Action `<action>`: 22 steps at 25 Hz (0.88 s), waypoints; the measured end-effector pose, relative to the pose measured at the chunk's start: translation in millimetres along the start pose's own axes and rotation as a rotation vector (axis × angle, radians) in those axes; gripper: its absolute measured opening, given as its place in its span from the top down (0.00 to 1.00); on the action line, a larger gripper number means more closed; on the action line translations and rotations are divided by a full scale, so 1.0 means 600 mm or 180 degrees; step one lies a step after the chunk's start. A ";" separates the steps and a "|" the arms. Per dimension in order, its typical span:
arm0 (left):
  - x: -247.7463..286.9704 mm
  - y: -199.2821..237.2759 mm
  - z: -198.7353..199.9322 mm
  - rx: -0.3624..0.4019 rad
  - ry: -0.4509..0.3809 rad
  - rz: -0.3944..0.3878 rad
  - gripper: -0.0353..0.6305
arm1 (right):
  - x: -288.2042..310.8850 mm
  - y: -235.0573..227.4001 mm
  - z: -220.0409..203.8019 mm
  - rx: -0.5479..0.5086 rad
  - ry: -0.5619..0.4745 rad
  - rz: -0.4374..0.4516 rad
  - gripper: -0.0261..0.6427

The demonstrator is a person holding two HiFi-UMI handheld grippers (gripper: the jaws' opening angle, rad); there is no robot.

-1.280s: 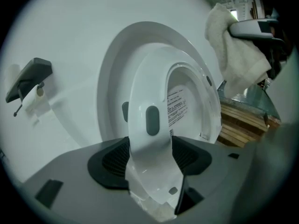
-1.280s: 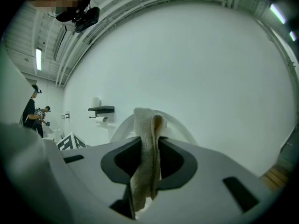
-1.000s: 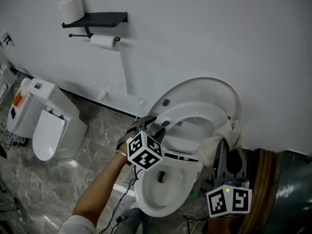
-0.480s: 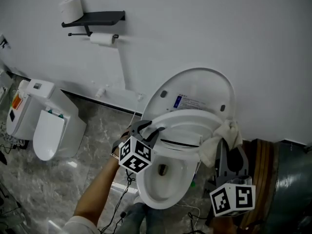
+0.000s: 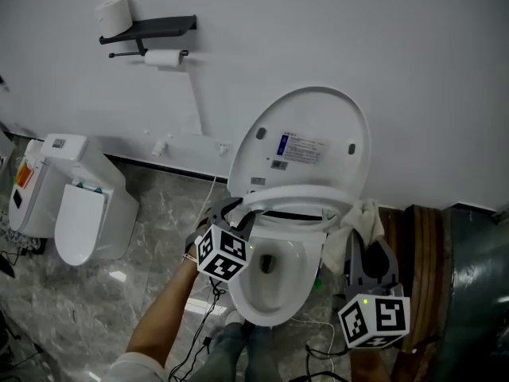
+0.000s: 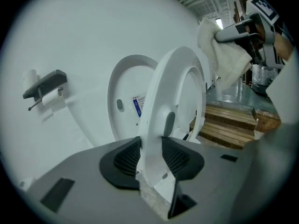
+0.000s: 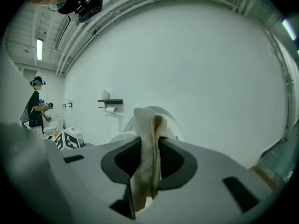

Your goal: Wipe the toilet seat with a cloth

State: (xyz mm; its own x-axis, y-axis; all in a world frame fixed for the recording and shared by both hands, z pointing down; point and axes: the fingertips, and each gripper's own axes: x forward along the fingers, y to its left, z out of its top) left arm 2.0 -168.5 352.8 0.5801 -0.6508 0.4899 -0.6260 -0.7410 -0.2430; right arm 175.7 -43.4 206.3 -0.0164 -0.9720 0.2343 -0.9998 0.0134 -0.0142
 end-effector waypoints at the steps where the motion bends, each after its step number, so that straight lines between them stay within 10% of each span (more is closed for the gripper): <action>1: -0.005 -0.005 -0.004 0.0013 -0.0008 0.0011 0.70 | -0.011 -0.002 -0.008 0.0009 0.0020 -0.0039 0.83; 22: -0.088 -0.103 -0.103 0.0151 -0.0043 0.0374 0.71 | -0.226 -0.039 -0.171 0.0419 0.0355 -0.0439 0.83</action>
State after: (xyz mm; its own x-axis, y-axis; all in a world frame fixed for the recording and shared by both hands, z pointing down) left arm -22.1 -78.1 393.8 0.5112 -0.7356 0.4445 -0.6651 -0.6662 -0.3375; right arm 200.5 112.1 274.4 0.1122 -0.9304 0.3489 -0.9827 -0.1558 -0.0996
